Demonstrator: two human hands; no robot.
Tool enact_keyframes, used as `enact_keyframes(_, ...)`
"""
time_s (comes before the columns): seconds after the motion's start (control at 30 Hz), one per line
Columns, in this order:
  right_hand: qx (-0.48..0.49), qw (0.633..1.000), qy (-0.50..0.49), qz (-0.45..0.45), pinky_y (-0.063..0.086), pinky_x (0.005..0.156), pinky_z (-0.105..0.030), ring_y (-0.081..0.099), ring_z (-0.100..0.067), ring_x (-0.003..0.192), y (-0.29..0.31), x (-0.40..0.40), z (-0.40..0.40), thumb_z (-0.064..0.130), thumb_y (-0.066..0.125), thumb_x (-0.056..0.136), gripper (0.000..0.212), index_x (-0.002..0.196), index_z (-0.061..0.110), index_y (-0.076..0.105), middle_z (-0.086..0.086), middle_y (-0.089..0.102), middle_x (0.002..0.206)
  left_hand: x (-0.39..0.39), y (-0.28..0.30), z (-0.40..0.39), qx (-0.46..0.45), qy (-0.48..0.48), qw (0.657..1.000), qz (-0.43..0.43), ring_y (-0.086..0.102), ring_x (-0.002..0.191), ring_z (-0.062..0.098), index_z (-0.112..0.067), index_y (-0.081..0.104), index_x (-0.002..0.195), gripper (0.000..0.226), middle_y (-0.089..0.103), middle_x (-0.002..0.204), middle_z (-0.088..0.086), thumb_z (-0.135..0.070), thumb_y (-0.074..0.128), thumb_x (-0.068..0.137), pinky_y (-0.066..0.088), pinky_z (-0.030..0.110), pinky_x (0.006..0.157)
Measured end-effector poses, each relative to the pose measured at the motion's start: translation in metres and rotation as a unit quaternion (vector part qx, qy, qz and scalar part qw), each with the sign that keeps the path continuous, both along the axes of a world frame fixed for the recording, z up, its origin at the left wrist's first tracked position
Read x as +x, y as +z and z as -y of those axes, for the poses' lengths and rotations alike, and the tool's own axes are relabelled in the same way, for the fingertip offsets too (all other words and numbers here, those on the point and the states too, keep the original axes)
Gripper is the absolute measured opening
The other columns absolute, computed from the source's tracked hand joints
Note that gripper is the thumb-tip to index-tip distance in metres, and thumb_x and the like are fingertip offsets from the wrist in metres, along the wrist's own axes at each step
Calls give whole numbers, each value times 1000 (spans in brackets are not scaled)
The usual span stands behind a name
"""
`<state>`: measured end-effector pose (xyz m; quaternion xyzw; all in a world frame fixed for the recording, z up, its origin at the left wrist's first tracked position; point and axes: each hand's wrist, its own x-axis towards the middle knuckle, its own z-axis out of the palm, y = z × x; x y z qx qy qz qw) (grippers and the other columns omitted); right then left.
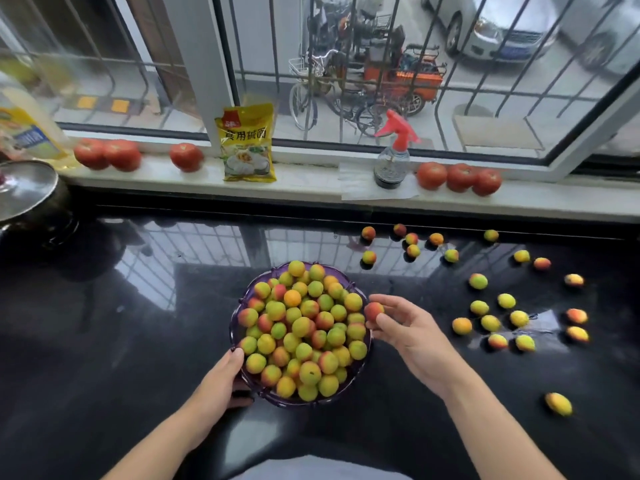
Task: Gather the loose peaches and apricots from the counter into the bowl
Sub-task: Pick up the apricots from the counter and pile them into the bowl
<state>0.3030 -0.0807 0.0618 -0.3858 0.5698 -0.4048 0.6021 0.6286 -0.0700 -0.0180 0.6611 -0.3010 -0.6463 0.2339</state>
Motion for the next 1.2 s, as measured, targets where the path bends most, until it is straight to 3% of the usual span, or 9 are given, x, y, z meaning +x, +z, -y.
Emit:
enact_keyframes(0.17, 5, 999, 19, -43, 53, 101, -44, 71, -23, 108, 2, 10, 6, 13, 72, 92, 26, 117, 22, 72, -4, 75, 114, -4, -1, -1, -4, 19, 1000, 1, 73, 104, 31, -37, 62, 124, 30, 79, 110, 2, -42, 35, 112, 60, 48, 89)
enact_keyframes(0.3, -10, 987, 67, -145, 56, 93, -29, 68, -10, 107, 9, 21, 17, 18, 71, 94, 28, 120, 30, 70, 8, 75, 111, -3, -1, -3, -1, 23, 1000, -5, 74, 103, 29, -40, 63, 123, 30, 80, 108, -3, -44, 35, 111, 60, 48, 89)
enact_keyframes(0.43, -80, 890, 156, -421, 50, 96, -31, 58, -12, 108, 2, 39, 43, 22, 65, 97, 35, 132, 29, 65, 11, 58, 117, 0, -2, -3, 0, 17, 1000, -4, 75, 102, 27, -43, 63, 123, 30, 80, 107, -6, -46, 35, 111, 60, 48, 90)
enact_keyframes(0.57, -131, 811, 247, -515, 46, 101, -34, 50, -20, 118, -6, 59, 56, 18, 57, 101, 40, 140, 27, 59, 6, 52, 123, 0, -3, -2, 3, 14, 1000, -2, 74, 104, 28, -42, 63, 122, 30, 79, 110, -4, -46, 35, 111, 60, 50, 92)
enact_keyframes(0.7, -158, 754, 295, -566, 49, 94, -37, 49, -23, 112, -13, 66, 60, 12, 55, 99, 36, 133, 24, 60, 2, 53, 120, 1, -6, -2, 3, 10, 1000, -2, 73, 101, 28, -42, 63, 124, 32, 78, 110, -2, -47, 35, 111, 60, 50, 90)
enact_keyframes(0.97, -198, 757, 250, -570, 51, 87, -34, 51, -21, 104, -25, 65, 59, 12, 60, 96, 33, 129, 19, 61, 2, 51, 114, 1, -11, -2, 3, 9, 1000, -5, 73, 99, 25, -43, 63, 124, 33, 79, 105, -4, -48, 34, 111, 60, 49, 92)
enact_keyframes(1.1, -210, 754, 263, -564, 53, 86, -35, 54, -22, 105, -22, 60, 59, 17, 62, 96, 44, 138, 24, 54, 3, 49, 122, 2, -13, -2, 4, 9, 1000, -6, 72, 95, 25, -39, 64, 124, 33, 80, 101, -3, -47, 34, 111, 59, 47, 90)
enact_keyframes(1.2, -201, 823, 221, -483, 48, 84, -27, 55, -12, 100, -14, 45, 64, 26, 62, 98, 41, 139, 28, 54, 11, 47, 122, 1, -13, -2, 9, 9, 1000, -9, 72, 99, 26, -39, 63, 124, 33, 80, 103, -2, -46, 33, 111, 60, 45, 90)
